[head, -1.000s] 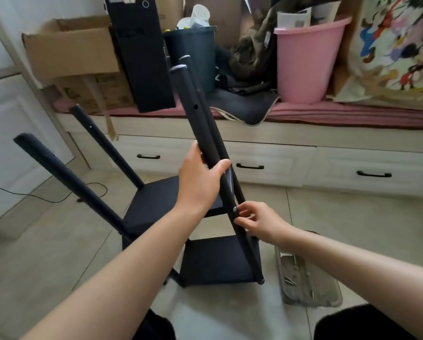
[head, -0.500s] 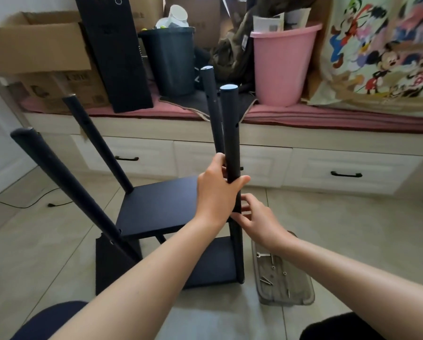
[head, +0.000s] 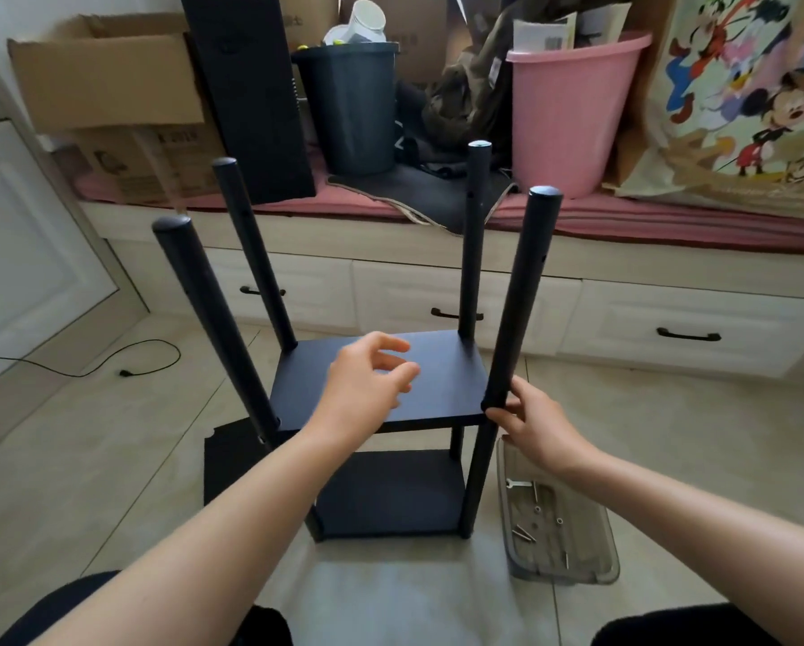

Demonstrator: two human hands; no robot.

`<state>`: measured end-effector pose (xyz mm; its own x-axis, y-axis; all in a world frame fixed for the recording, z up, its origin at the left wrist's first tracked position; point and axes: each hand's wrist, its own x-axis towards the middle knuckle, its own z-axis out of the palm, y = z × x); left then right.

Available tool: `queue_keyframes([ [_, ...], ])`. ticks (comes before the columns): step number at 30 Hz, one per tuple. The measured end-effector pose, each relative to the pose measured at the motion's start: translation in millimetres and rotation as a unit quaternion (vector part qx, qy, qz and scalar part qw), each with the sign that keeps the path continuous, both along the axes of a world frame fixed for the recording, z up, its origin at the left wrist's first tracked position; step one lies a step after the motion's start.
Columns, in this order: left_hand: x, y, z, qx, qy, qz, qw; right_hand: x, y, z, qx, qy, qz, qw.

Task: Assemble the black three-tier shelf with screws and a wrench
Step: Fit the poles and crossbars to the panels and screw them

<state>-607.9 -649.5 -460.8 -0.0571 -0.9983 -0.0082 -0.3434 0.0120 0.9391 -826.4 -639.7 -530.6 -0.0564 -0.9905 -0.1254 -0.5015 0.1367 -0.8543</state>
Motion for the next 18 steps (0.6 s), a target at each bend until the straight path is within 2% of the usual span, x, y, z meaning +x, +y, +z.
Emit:
queue_keyframes([
  [2, 26.9, 0.7, 4.8, 0.007, -0.016, 0.042, 0.999, -2.6, -0.3, -2.4, 0.002, 0.005, 0.001, 1.000],
  [4, 53.5, 2.4, 7.9, 0.041, -0.097, 0.034, 0.994, -4.4, -0.7, -4.4, 0.005, 0.010, 0.000, 1.000],
  [8, 98.3, 9.8, 9.0, 0.187, -0.262, 0.000, 0.947, -7.5, -3.3, -5.9, -0.003, 0.035, 0.008, 0.999],
  [11, 118.1, 10.2, 12.2, 0.153, -0.358, 0.081, 0.917, -6.0, -6.2, -3.1, -0.021, 0.064, 0.012, 0.998],
  [12, 122.9, 9.7, 13.4, 0.122, -0.365, 0.115, 0.916, -5.0, -7.6, -1.9, -0.025, 0.072, 0.009, 0.997],
  [14, 128.3, 9.1, 15.9, 0.070, -0.306, 0.152, 0.937, -3.3, -10.0, 0.5, -0.030, 0.079, 0.000, 0.996],
  [16, 126.8, 7.9, 16.9, 0.035, -0.237, 0.144, 0.960, -2.4, -11.1, 2.8, -0.040, 0.082, -0.005, 0.996],
  [18, 123.0, 5.0, 14.3, 0.029, -0.228, 0.135, 0.964, -1.6, -10.2, 4.5, -0.046, 0.083, -0.005, 0.996],
])
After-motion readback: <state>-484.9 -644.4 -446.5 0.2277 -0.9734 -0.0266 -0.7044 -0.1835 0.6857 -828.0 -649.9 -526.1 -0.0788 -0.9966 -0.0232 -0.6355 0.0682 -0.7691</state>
